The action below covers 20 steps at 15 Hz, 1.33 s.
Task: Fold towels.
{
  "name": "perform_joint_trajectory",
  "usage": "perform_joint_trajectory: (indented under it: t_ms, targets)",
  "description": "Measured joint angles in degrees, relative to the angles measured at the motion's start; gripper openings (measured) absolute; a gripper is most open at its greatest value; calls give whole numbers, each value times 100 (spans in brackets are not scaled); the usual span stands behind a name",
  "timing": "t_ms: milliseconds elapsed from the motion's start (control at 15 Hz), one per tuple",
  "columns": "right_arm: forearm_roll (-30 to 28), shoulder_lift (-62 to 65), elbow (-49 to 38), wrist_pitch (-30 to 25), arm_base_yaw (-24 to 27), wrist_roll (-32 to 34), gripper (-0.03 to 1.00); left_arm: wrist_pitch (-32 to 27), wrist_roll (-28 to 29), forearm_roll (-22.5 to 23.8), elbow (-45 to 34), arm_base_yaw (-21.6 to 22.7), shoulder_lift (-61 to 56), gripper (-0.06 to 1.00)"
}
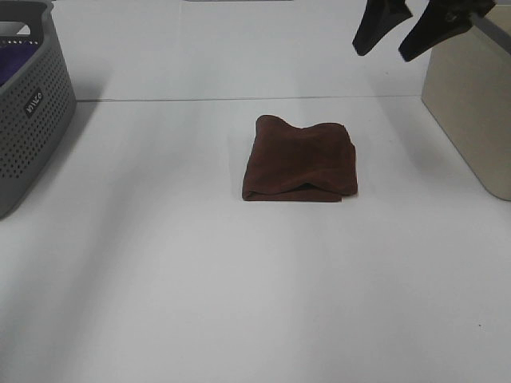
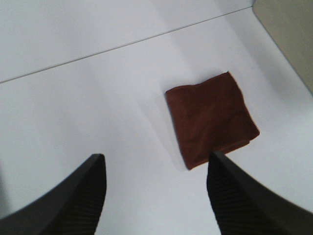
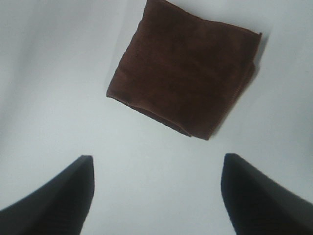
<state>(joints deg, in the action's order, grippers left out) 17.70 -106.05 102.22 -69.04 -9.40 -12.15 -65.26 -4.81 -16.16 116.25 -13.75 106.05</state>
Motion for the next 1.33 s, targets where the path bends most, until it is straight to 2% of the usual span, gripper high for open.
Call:
perform_joint_trajectory:
  t_ms: [67,200,400,533,600,667,733,867,1000,1333]
  targets:
    - [-281,435,-212,0,-109,183,71,-281,149,338,-6,0,-246,56]
    - [-533,1266,-882,-11,-172,378,71,-372,372,894,-435,0,-997,56]
    - [-665,2687,-2223,-23,-172,447,71,-395,619,1387,-1925,0,-2504,56]
    - [-756,3650,-3249,-63,-172,447,71,-418,722,1484,-3272,0,-3644,56]
    - [-796,3896,-3524,-63,-172,453,71,-430,751,1490,-3564,0,-3879,56]
    - [-865,4326,-4005,-69,-172,453,71,-430,859,1490,-4257,0,-4475,56]
    - [-1049,5202,-4927,-69,-172,487,71,-435,963,1495,-5466,0,-5626,56]
    - [-1203,6119,-5689,-86,-172,642,71,-424,980,1495,-6503,0,-6727,56]
    - [-1278,6927,-6228,-80,-172,665,71,-332,974,1495,-7357,0,-7890,56]
    - [-1283,8537,-6950,0,-172,699,71,126,481,1501,-8497,0,-9523,56]
